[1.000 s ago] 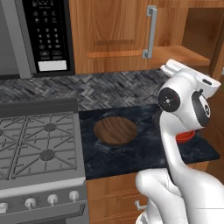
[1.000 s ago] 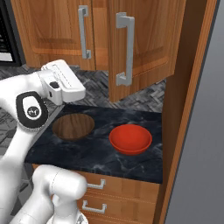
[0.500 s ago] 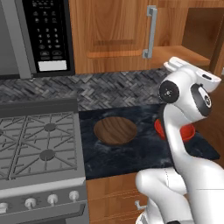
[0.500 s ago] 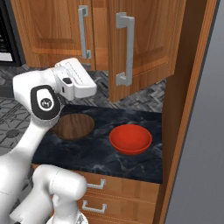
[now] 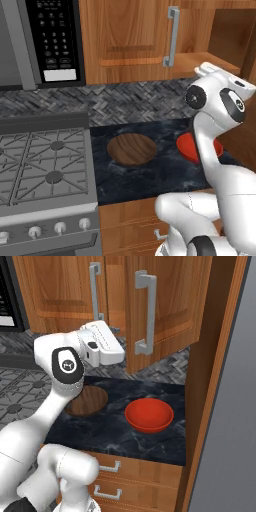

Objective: Open the cabinet. Pick the bowls from the counter and place them in the cabinet. Then close the cabinet.

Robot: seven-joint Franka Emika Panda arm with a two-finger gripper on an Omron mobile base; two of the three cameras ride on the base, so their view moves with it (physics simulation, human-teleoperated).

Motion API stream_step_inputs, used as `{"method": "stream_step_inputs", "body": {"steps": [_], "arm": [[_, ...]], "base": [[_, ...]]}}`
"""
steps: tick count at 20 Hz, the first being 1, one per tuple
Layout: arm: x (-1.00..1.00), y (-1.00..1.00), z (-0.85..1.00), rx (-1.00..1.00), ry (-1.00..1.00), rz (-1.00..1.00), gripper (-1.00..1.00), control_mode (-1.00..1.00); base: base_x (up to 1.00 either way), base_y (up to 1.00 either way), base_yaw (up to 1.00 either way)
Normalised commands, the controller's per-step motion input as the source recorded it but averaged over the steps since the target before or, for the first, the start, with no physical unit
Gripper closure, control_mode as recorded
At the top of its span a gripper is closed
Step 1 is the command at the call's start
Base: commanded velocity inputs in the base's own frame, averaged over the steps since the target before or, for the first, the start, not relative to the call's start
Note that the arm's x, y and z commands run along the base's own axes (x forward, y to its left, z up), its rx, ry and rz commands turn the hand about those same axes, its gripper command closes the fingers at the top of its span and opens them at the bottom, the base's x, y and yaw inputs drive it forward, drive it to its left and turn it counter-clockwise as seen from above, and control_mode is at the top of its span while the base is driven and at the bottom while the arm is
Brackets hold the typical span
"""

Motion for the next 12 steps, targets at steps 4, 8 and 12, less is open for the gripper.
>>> {"method": "stream_step_inputs", "body": {"steps": [4,8,12], "arm": [[0.12,-0.38,-0.07,0.0,0.0,-0.07,-1.0,-1.0],[0.02,-0.72,-0.01,0.0,0.01,-0.11,-1.0,-1.0],[0.0,-0.87,-0.05,0.0,0.02,-0.15,-1.0,-1.0]], "base": [[0.0,0.0,0.0],[0.0,0.0,0.0],[0.0,0.0,0.0]]}}
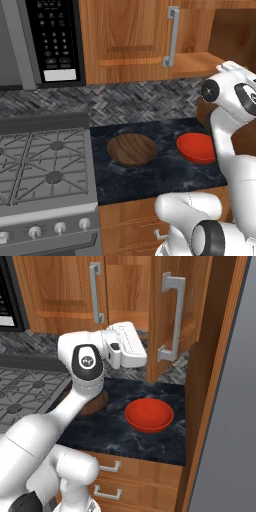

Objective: Open the cabinet. Pick the bowls from the counter and place them in the cabinet. Then close the cabinet.

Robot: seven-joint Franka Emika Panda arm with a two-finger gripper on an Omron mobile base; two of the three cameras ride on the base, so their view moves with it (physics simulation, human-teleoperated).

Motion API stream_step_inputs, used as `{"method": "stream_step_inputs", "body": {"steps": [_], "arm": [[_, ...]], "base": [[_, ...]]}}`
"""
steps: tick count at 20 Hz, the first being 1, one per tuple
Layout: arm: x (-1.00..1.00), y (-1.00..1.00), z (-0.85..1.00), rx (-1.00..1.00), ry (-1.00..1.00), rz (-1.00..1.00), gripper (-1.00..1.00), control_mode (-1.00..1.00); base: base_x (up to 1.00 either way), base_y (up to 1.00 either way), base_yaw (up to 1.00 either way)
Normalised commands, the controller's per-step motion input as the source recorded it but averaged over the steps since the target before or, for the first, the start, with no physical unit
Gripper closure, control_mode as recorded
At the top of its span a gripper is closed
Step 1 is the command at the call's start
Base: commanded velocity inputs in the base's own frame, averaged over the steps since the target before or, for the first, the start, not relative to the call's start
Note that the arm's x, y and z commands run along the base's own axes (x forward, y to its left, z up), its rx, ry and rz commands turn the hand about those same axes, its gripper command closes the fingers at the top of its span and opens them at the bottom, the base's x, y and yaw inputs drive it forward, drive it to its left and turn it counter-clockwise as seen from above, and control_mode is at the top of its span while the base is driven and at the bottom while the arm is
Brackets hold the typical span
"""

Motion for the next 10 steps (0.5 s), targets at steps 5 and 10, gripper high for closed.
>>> {"method": "stream_step_inputs", "body": {"steps": [5,10], "arm": [[0.03,-0.78,0.0,0.0,0.0,-0.13,-1.0,-1.0],[0.18,-0.42,0.0,0.0,0.0,-0.08,-1.0,-1.0]], "base": [[0.0,0.0,0.0],[0.0,0.0,0.0]]}}
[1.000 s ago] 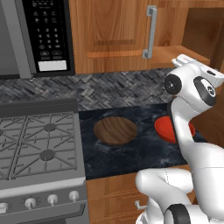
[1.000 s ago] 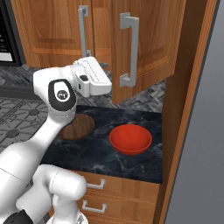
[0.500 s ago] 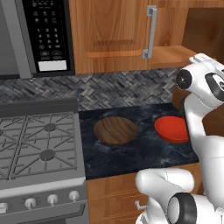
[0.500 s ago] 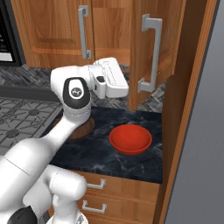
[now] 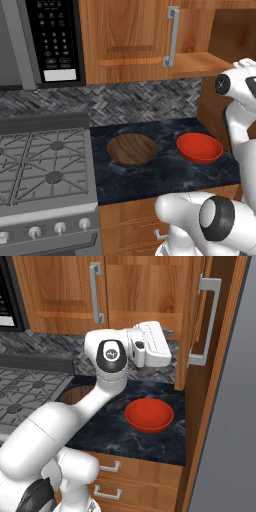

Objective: Open the cabinet. Pick the bowls from the counter and place them in the cabinet. Then close the cabinet.

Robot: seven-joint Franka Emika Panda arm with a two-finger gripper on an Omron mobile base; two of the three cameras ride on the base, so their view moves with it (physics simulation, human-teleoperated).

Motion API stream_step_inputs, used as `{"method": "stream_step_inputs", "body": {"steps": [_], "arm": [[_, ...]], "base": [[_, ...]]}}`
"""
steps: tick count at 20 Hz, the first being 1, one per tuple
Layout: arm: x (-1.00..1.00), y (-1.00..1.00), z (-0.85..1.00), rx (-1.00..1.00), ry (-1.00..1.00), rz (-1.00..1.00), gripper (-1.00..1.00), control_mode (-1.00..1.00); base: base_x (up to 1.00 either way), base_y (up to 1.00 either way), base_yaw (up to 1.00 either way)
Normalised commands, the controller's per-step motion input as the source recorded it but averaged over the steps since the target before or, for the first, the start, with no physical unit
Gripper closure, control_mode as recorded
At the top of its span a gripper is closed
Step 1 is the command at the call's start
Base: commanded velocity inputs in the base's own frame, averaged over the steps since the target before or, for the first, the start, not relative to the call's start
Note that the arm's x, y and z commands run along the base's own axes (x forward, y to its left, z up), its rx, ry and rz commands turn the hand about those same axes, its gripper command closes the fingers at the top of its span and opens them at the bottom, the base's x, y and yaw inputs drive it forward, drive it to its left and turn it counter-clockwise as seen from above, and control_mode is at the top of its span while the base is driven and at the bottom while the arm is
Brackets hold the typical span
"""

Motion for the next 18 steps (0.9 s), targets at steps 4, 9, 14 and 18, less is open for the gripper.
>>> {"method": "stream_step_inputs", "body": {"steps": [4,9,14,18], "arm": [[-0.13,-0.01,0.0,0.0,-0.01,0.0,-1.0,-1.0],[-0.59,0.13,0.0,0.0,-0.08,0.0,-1.0,-1.0],[-0.59,0.41,0.17,-0.04,-0.15,0.05,-1.0,-1.0],[-0.08,0.66,0.25,-0.01,0.08,0.21,-1.0,-1.0]], "base": [[0.0,0.0,0.0],[0.0,0.0,0.0],[0.0,0.0,0.0],[0.0,0.0,0.0]]}}
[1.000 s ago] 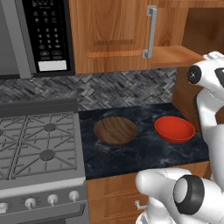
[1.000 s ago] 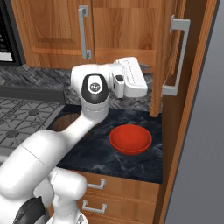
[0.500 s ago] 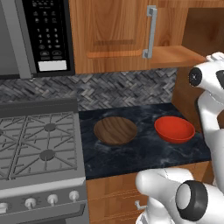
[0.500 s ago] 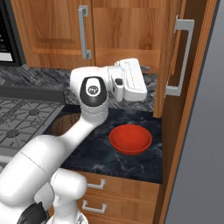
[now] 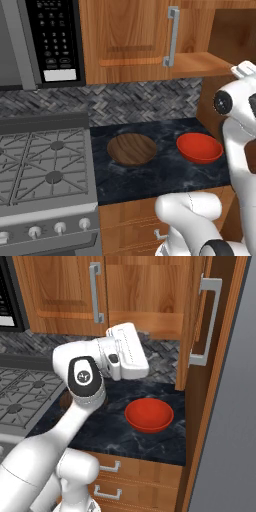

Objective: Open the cabinet. Pick the bowls from the counter and place them in the cabinet. Then close the cabinet.

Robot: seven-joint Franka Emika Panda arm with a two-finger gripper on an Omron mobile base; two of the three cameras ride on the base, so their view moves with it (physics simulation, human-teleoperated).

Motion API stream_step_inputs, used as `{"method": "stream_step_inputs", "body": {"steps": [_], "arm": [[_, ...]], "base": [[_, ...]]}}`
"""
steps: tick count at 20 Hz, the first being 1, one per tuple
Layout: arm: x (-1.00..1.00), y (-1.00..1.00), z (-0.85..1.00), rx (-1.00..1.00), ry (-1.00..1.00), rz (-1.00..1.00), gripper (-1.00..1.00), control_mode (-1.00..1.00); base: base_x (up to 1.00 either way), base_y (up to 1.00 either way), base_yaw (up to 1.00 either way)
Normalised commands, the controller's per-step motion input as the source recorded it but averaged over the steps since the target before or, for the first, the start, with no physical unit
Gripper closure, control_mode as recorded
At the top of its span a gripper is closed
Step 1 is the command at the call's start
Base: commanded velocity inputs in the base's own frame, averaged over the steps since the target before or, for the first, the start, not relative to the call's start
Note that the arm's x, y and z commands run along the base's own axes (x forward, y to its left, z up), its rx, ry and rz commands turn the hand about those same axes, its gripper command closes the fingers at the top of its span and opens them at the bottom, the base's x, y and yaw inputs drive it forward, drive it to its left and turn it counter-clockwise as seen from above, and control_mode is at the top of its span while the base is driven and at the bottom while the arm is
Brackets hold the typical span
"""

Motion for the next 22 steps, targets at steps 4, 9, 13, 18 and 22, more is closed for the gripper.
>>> {"method": "stream_step_inputs", "body": {"steps": [4,9,13,18,22], "arm": [[-0.02,0.57,0.26,0.0,0.22,0.31,-1.0,-1.0],[-0.06,0.41,0.28,-0.01,0.09,0.34,-1.0,-1.0],[-0.15,0.36,0.03,0.0,-0.03,0.33,-1.0,-1.0],[0.0,0.48,0.0,0.0,-0.26,0.3,-1.0,-1.0],[0.03,0.33,0.0,0.0,-0.26,0.29,-1.0,-1.0]], "base": [[0.0,0.0,0.0],[0.0,0.0,0.0],[0.0,0.0,0.0],[0.0,0.0,0.0],[0.0,0.0,0.0]]}}
